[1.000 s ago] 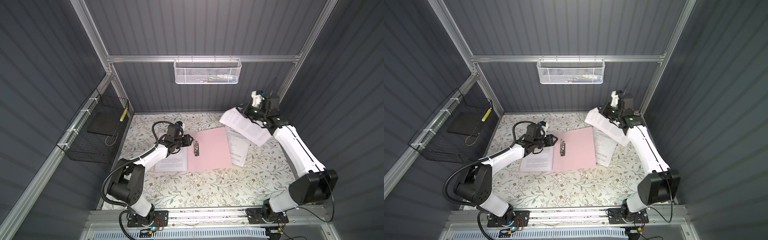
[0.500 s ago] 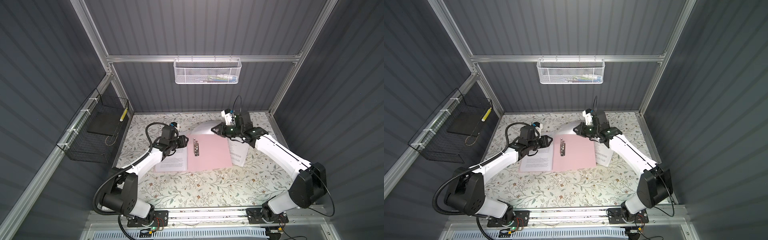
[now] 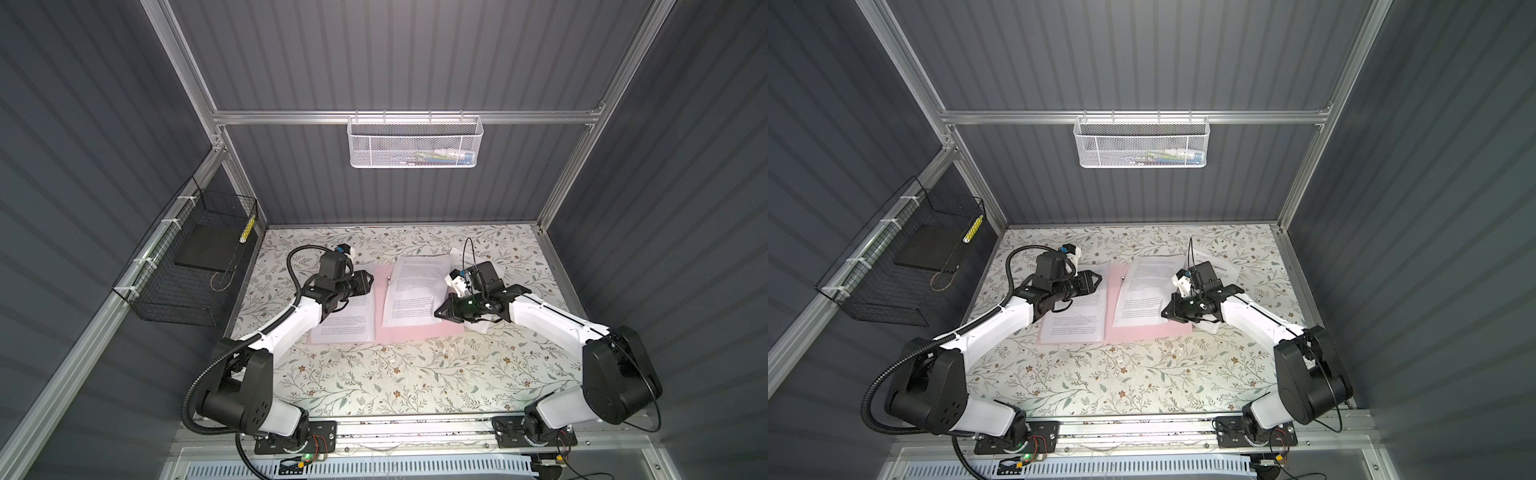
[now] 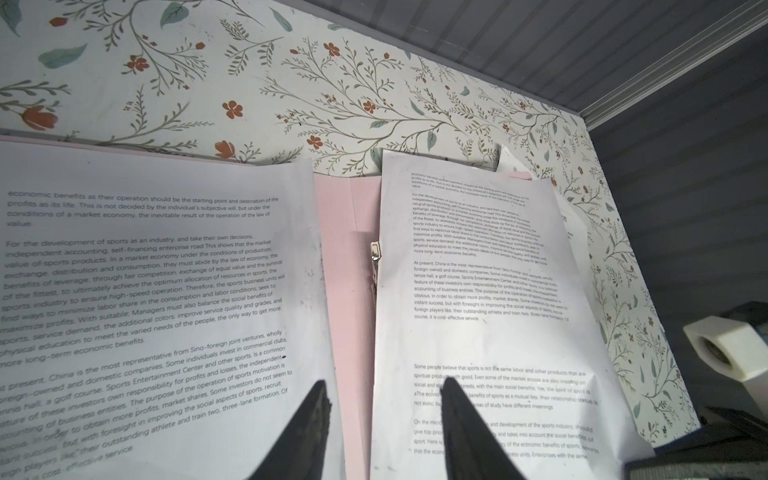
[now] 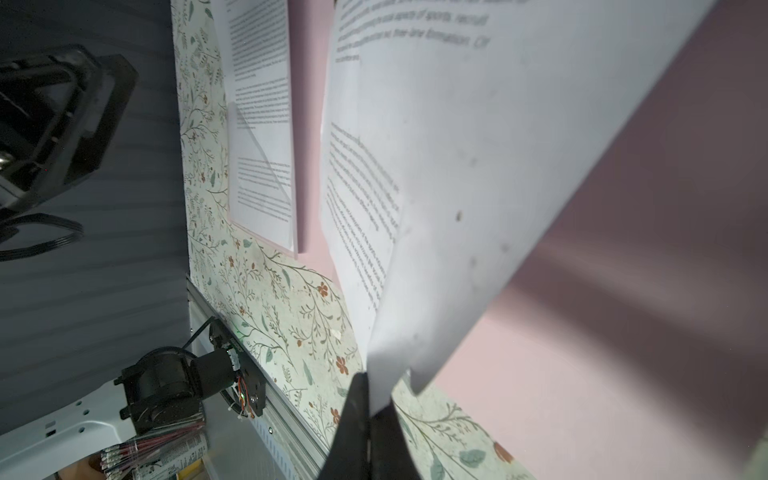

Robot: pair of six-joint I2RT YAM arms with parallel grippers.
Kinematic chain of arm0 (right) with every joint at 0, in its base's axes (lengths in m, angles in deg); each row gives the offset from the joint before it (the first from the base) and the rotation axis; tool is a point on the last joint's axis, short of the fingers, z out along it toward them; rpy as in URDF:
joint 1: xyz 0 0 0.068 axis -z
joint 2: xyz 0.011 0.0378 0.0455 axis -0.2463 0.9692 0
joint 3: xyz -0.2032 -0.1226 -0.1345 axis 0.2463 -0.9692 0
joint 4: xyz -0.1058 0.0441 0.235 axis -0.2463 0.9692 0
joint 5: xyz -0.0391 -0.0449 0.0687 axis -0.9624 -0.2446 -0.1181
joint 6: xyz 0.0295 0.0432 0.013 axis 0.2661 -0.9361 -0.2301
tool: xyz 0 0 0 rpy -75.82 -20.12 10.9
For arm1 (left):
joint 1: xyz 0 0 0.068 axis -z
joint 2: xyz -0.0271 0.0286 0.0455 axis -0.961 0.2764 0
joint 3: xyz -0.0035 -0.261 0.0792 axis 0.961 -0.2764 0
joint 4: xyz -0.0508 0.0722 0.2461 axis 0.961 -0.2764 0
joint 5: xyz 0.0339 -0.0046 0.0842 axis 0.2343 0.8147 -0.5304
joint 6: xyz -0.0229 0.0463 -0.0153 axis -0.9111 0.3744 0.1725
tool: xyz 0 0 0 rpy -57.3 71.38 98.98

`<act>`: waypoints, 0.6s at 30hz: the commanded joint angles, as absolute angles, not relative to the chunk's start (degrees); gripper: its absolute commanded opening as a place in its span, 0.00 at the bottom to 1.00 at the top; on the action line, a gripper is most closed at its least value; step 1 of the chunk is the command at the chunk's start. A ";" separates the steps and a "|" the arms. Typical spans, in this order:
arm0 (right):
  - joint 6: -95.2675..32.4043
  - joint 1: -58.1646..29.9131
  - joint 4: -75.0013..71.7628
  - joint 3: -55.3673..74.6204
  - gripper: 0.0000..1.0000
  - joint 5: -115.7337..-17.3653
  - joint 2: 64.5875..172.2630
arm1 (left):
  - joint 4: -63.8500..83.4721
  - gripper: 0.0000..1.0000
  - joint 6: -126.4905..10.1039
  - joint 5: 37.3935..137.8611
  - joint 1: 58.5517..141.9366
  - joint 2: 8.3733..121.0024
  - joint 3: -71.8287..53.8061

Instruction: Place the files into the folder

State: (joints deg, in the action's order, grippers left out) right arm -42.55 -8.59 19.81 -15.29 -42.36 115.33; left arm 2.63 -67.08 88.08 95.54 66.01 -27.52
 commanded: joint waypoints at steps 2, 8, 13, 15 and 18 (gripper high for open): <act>-36.60 -3.58 24.65 -17.57 0.00 -37.62 115.77 | 1.61 0.46 -65.49 87.84 95.22 64.65 -28.42; -35.42 3.31 25.18 -18.68 0.00 -33.86 114.73 | 2.15 0.46 -65.49 88.35 95.22 65.12 -28.69; -33.90 4.65 27.58 -16.68 0.00 -34.15 116.09 | 2.38 0.46 -65.25 88.89 95.22 66.20 -28.34; -33.60 4.77 27.75 -16.56 0.00 -33.98 116.23 | 2.33 0.46 -65.14 88.93 95.22 66.24 -28.20; -33.42 4.77 27.39 -16.57 0.00 -32.17 116.64 | 2.43 0.46 -64.97 88.98 95.23 66.57 -28.11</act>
State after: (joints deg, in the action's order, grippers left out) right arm -35.05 4.52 25.95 -17.82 -34.47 115.59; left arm 2.65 -66.38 88.32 95.54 66.03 -28.11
